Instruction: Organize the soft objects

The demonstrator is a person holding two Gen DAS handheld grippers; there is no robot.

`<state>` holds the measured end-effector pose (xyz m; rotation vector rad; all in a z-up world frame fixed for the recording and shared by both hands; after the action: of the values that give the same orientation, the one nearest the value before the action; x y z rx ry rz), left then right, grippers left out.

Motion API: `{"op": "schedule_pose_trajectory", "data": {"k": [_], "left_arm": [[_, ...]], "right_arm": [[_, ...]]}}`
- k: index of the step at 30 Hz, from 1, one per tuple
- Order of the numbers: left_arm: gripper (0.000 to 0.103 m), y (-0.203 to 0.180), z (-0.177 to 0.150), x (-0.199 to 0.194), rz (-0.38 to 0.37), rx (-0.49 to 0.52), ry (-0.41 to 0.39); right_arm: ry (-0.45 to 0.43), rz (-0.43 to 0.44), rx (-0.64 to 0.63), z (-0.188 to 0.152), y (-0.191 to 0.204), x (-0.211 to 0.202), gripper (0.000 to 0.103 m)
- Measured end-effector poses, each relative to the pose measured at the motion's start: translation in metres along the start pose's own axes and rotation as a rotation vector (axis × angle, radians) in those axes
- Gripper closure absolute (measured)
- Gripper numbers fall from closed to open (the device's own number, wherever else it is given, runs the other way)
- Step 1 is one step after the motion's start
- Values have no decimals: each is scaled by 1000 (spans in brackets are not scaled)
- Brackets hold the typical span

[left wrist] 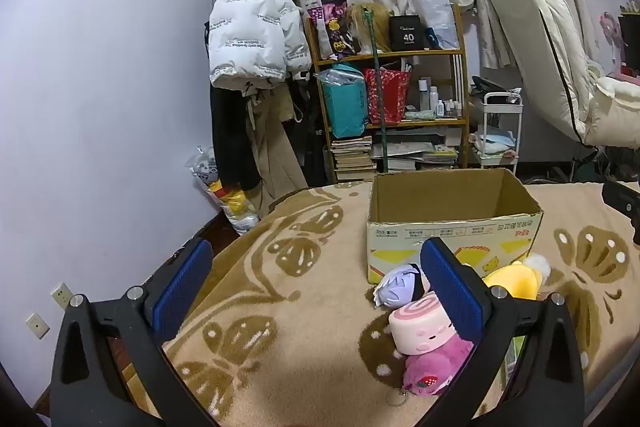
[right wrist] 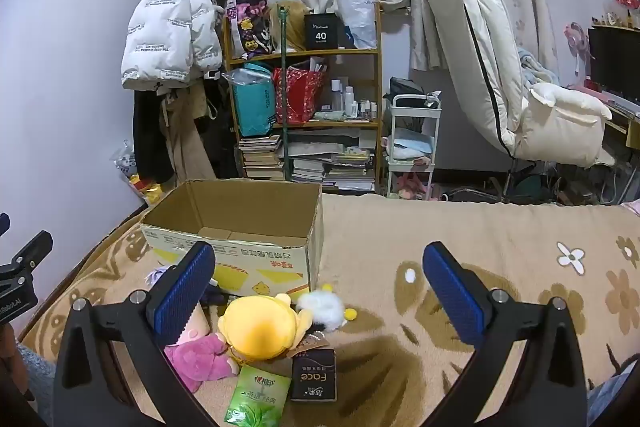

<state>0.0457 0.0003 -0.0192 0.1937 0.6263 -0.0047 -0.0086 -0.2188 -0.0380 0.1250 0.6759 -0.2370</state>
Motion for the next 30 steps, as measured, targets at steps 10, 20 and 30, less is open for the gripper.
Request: {"op": "schedule_pose_trajectory", "data": {"k": [10,20,30], "left_arm": [[0,5,-4,4,-16,-9,-11],[0,3,-7,7,-19,-2,-7],[0,0,-6,4,-10,-1,-3]], "right_arm": [[-6,-9,-6,1,-1,0,0],[-7,-7,-5,1,0,1,0],[-6,-6,-4,1,0,1,0]]}}
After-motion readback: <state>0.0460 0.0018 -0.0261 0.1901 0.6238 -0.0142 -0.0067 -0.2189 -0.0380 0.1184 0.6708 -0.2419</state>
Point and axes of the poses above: each gripper's, at about its wrist camera, not at the fingertips, and x roughly the way its jaws point, y to its left, z to its top, the point moved 5 cm from there along x, roughly the way its jaws point, and after that the axes turned 13 degrees about y, right-handed, at the moved point
